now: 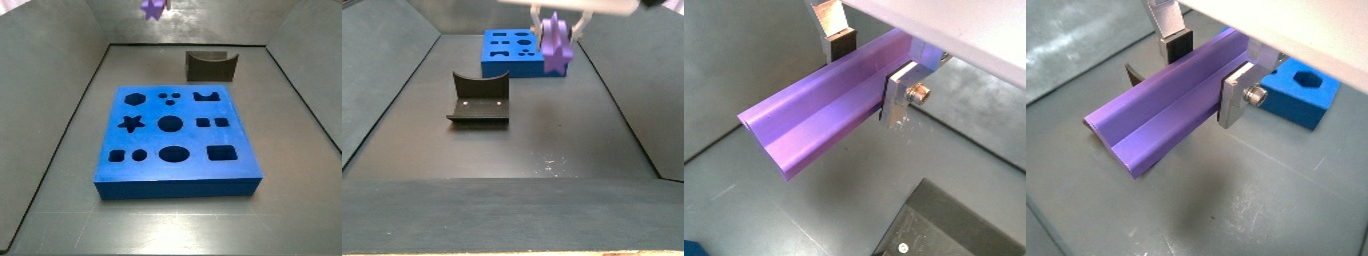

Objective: Pick up the star object. Move up. Place the star object on the fixture. Regrasp the star object. Move to above the board. Insert the star object.
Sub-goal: Place the star object on the fixture.

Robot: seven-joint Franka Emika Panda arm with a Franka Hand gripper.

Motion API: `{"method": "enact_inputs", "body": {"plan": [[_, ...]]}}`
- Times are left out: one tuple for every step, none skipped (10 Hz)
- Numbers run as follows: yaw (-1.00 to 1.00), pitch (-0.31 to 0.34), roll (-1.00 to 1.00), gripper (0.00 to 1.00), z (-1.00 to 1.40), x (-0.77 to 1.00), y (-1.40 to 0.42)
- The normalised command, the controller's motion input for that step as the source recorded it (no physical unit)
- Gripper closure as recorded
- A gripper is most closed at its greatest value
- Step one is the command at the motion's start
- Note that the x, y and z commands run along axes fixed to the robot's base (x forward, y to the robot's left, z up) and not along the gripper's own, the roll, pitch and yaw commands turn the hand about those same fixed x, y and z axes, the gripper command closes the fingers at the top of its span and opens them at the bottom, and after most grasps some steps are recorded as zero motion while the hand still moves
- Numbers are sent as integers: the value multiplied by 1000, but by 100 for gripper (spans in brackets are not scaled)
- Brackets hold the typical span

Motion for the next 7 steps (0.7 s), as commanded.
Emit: {"method": "enact_inputs", "body": {"plan": [[-13,80,25,100,274,7,21],[544,313,-417,100,-169,1000,103],[508,319,-412,100,-209,1000,102],[362,287,-381,100,-181,1000,94],[192,248,-297,100,-143,1000,86],[107,208,-237,100,-132,1000,81],[71,181,-209,100,-127,1000,79]]}}
